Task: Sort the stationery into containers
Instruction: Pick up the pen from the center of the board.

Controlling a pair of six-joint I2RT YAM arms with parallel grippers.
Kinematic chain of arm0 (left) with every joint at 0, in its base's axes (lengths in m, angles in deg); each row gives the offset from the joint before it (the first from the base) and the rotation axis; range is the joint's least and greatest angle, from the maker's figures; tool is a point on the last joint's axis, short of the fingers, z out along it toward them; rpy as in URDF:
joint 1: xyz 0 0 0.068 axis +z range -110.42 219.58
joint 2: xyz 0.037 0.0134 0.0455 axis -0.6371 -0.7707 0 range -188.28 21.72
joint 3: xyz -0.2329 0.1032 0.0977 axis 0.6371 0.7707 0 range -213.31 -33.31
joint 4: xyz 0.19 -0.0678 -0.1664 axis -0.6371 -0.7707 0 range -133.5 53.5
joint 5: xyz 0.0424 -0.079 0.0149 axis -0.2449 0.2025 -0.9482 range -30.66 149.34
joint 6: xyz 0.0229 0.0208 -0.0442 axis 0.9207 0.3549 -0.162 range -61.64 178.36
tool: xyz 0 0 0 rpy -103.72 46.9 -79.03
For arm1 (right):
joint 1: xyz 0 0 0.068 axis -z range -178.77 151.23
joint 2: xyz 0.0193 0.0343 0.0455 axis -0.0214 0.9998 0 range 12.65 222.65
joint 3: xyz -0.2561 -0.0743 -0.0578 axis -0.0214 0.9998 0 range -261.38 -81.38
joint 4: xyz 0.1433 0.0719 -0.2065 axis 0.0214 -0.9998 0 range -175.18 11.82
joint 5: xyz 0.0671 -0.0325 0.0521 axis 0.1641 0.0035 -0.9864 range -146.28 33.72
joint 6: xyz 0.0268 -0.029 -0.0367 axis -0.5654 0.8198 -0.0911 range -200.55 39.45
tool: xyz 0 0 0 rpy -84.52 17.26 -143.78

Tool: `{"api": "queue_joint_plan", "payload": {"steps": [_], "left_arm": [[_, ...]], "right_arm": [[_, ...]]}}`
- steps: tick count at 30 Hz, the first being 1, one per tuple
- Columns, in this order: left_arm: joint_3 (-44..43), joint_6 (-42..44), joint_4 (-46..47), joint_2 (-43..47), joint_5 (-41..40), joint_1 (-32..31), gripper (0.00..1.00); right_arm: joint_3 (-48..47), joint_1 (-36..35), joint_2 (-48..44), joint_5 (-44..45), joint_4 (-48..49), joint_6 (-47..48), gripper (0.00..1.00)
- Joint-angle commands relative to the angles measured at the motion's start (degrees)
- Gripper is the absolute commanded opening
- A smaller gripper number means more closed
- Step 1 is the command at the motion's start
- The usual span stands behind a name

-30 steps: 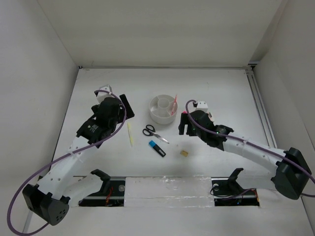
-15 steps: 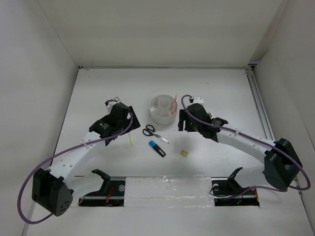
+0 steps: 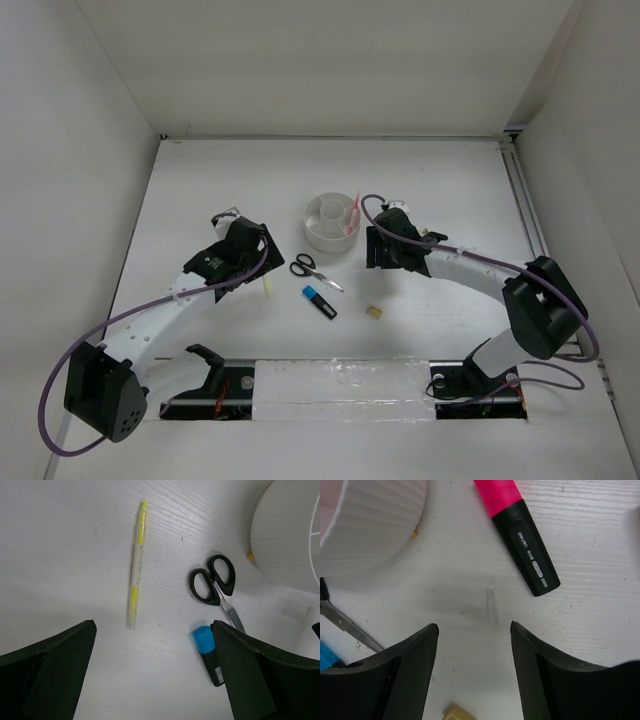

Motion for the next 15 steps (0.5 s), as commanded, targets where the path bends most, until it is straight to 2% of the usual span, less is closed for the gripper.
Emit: {"api": "queue_joint_plan", "payload": {"steps": [1,5,10,13,15], "left_arm": [[1.2,-1.5,1.4,0.0,-1.1,-0.3,1.0],[3.0,-2.1,2.9,-1.0,-1.1,-0.3,1.0],[4.1,-2.1,4.5,-6.4,-1.1,-0.3,1.0],[4.7,-2.7,5.0,-8.3,-1.7,-0.3,0.96],[5.2,-3.2,5.6,-9.9,-3.2,-0.8,0.9]], "right_arm": [[-1.6,-0.4,0.3,-1.0,2.7,0.1,0.65],[-1.6,-0.4,0.3,-0.5,2.7,0.1,0.65],[-1.1,-0.9,-1.8,0.1,2.2,-0.4,0.69],[-1.6,-1.5,-3.8,0.1,1.7,-0.4,0.69],[-1.6,-1.5,-4.7,0.1,1.1,-0.4,0.69]]}}
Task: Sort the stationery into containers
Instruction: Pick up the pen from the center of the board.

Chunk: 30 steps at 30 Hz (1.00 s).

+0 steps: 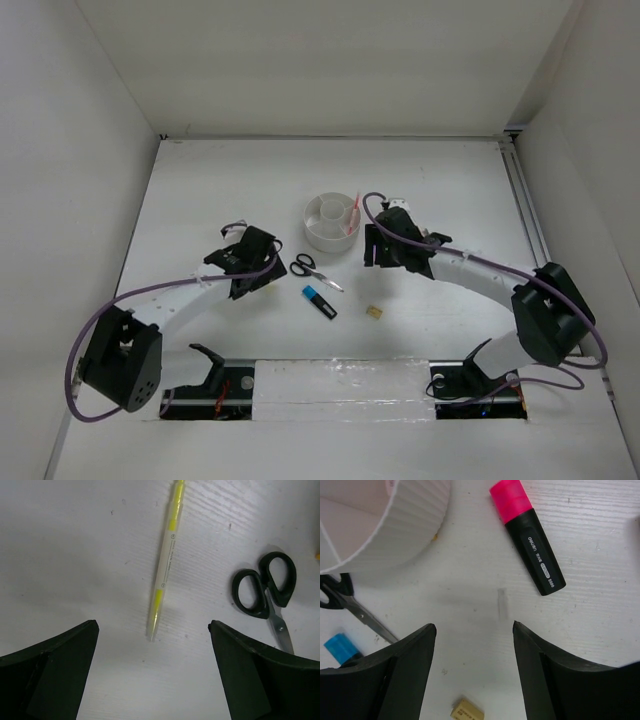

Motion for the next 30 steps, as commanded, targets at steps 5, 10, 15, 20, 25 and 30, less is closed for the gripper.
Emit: {"api": "queue_joint_plan", "payload": {"steps": [5,10,15,20,25,30], "left_arm": [[1.6,-1.3,2.1,-4.6,-3.5,-0.6,0.8],[1.1,-1.3,3.2,-9.6,-3.5,-0.6,0.63],[0.5,-1.3,3.2,-11.9,-3.5,0.0,0.45],[-0.1,-0.8,3.8,-15.4,-3.0,0.0,0.28],[-1.2,0.4,3.8,-17.2,-3.0,0.5,0.0],[-1.2,1.0,4.3,-17.2,-1.3,0.5,0.0]], "right_arm": [[-1.6,-1.3,-6.1,0.8,0.3,0.3,0.69],[-1.1,-0.8,-5.5,-0.2,1.3,0.9,0.69],[0.0,-0.8,-4.5,-1.4,2.5,0.9,0.68],[0.6,-0.2,-4.0,-2.5,3.0,0.9,0.65],[1.7,0.8,-4.0,-3.7,4.1,0.9,0.64],[2.8,2.0,-4.0,-5.9,5.4,1.5,0.63]]}}
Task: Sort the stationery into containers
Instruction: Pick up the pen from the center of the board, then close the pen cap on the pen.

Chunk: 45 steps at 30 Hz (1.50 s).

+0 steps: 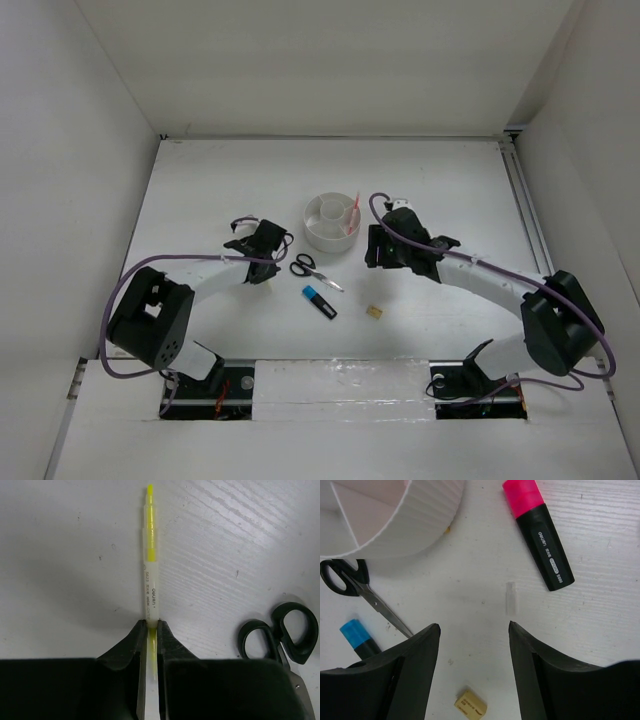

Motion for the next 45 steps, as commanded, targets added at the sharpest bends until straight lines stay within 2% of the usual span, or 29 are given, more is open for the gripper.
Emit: {"api": "queue_joint_plan", "payload": {"steps": [1,5,8,11,15,19,28,36,41,45], "left_arm": [[2.3,0.3,-3.0,-2.5,3.8,0.4,0.0],[2.3,0.3,-4.5,1.7,4.0,-0.1,0.0],[0.0,-0.3,-7.9,7.9,2.1,-2.8,0.0],[-3.4,0.5,-10.5,13.3,1.5,-5.0,0.0],[-6.1,1.9,-15.0,18.5,1.5,-5.0,0.0],[-7.9,5.2,-14.5,22.7,5.5,-5.0,0.0],[-7.4,8.2,-12.6,22.9,9.5,-5.0,0.0],[-7.4,8.7,-12.0,22.9,10.6,-5.0,0.0],[-7.4,8.7,-12.0,23.4,10.6,-5.0,0.0],[-7.4,8.7,-12.0,23.4,10.6,-5.0,0.0]], "right_arm": [[0.7,1.0,0.6,-2.5,3.6,1.6,0.63],[-0.5,1.5,1.9,-2.7,2.2,2.1,0.62],[-1.7,2.1,3.3,-2.7,2.2,3.3,0.6],[-3.1,2.1,6.6,-3.2,2.2,3.8,0.55],[-4.7,2.1,10.7,-1.6,1.1,3.8,0.55],[-5.3,2.1,12.3,-0.8,1.6,3.3,0.54],[-6.6,1.5,11.8,0.5,0.4,3.3,0.54],[-8.2,1.5,16.3,1.0,0.4,2.1,0.52],[-7.7,1.5,16.8,1.6,0.4,1.6,0.47],[-7.7,1.5,16.8,2.1,-0.1,1.6,0.32]]}}
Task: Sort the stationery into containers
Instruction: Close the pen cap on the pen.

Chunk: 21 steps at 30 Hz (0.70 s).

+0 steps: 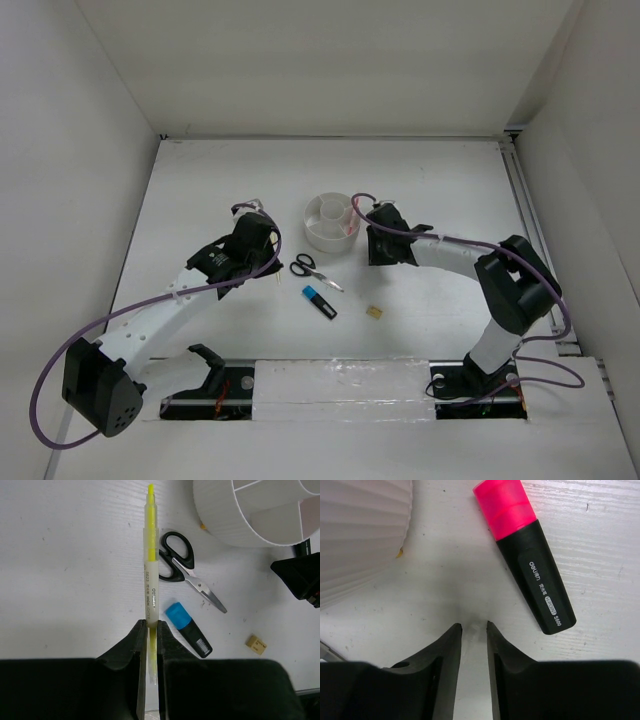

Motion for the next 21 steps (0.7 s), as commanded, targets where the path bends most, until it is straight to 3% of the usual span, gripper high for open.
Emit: {"api": "queue_joint_plan", "payload": {"steps": [1,3,10,13,14,21], "left_arm": [[-0.9,0.7,0.2,0.6,0.2,0.0,0.0],[-0.9,0.7,0.2,0.6,0.2,0.0,0.0],[-0.9,0.7,0.2,0.6,0.2,0.0,0.0],[-0.9,0.7,0.2,0.6,0.2,0.0,0.0],[-0.9,0.7,0.2,0.6,0.2,0.0,0.0],[-0.9,1.2,0.8,0.6,0.7,0.0,0.0]], "right_arm": [[-0.3,-0.1,0.5,1.1,0.1,-0.6,0.31],[-0.3,-0.1,0.5,1.6,0.1,-0.6,0.3],[1.0,-0.7,0.5,1.0,0.1,-0.6,0.05],[1.5,-1.2,0.5,1.0,0.1,-1.1,0.05],[1.5,-1.2,0.5,1.0,0.1,-1.1,0.0],[2.6,-1.7,-2.3,0.3,1.9,-2.2,0.0]]}}
